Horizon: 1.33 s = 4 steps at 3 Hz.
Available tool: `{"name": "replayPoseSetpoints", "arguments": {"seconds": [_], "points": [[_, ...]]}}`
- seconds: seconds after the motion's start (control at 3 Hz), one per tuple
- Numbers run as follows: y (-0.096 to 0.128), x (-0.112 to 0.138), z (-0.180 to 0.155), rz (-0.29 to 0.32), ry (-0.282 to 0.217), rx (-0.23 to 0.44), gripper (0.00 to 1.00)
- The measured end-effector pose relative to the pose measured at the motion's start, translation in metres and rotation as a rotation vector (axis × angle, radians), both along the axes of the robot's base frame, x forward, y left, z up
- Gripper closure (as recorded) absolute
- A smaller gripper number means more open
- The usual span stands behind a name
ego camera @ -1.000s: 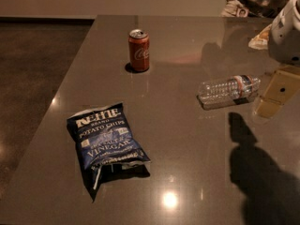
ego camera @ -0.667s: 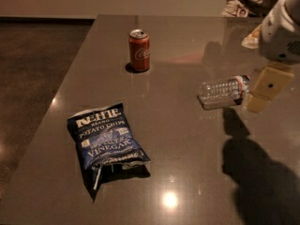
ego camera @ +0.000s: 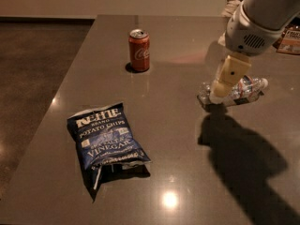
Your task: Pick coke can
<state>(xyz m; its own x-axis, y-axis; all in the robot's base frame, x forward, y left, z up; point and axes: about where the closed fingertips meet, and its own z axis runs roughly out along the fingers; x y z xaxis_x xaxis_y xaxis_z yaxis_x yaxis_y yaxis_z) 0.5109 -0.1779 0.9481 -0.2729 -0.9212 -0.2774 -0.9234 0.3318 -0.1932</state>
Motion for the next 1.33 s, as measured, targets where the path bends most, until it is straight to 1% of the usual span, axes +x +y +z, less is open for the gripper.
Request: {"name": "replayPoseSetpoints", "arguments": {"seconds": [0.33, 0.67, 1.0, 1.33], "points": [[0.034, 0.052, 0.003, -0.042, 0.010, 0.105, 0.00], [0.056, 0.086, 0.008, -0.066, 0.007, 0.176, 0.00], [0.076, 0.122, 0.005, -0.107, -0.012, 0.240, 0.00], [0.099, 0.163, -0.001, -0.160, -0.047, 0.292, 0.00]]}}
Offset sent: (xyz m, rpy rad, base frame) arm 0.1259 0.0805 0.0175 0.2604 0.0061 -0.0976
